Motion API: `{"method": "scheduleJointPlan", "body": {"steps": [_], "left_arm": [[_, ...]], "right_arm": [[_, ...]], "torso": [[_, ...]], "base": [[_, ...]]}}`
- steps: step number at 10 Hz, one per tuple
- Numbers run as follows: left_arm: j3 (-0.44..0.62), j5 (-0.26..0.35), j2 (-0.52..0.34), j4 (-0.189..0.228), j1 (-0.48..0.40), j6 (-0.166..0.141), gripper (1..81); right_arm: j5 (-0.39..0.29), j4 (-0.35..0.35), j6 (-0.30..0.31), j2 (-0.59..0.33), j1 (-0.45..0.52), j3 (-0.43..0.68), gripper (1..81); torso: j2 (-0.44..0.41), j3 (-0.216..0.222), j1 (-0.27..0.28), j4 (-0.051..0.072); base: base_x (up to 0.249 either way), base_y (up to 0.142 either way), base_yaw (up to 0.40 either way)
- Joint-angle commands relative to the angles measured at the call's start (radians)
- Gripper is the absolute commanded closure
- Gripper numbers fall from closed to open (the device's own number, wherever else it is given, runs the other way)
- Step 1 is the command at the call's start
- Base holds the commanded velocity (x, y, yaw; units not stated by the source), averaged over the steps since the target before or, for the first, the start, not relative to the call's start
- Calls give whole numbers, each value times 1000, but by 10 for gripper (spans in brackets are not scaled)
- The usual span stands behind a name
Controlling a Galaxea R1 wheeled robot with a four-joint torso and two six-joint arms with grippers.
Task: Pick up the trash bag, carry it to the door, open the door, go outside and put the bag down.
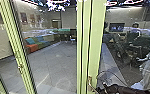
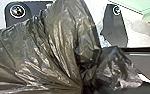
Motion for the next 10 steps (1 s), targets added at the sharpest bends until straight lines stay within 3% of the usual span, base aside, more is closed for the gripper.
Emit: {"method": "scheduleJointPlan", "body": {"steps": [1,3,4,5,10], "left_arm": [[6,81,4,-12,-44,-4,811],[6,81,3,-13,-41,-4,811],[6,81,3,-13,-39,-4,811],[6,81,1,-13,-38,-4,811],[6,94,-9,-10,-18,-1,811]], "right_arm": [[-309,-45,27,35,-61,-13,10],[-306,-39,27,18,-54,-4,10],[-277,-31,27,-7,-46,18,10],[-259,-29,27,-39,-31,55,10],[-253,-31,34,-161,123,176,10]], "torso": [[0,-33,0,0],[0,-82,0,0],[-1,-86,-1,0],[-1,-53,-2,0],[0,-72,-1,0]], "base": [[0,0,0],[0,0,0],[0,0,0],[0,0,0],[0,0,0]]}}
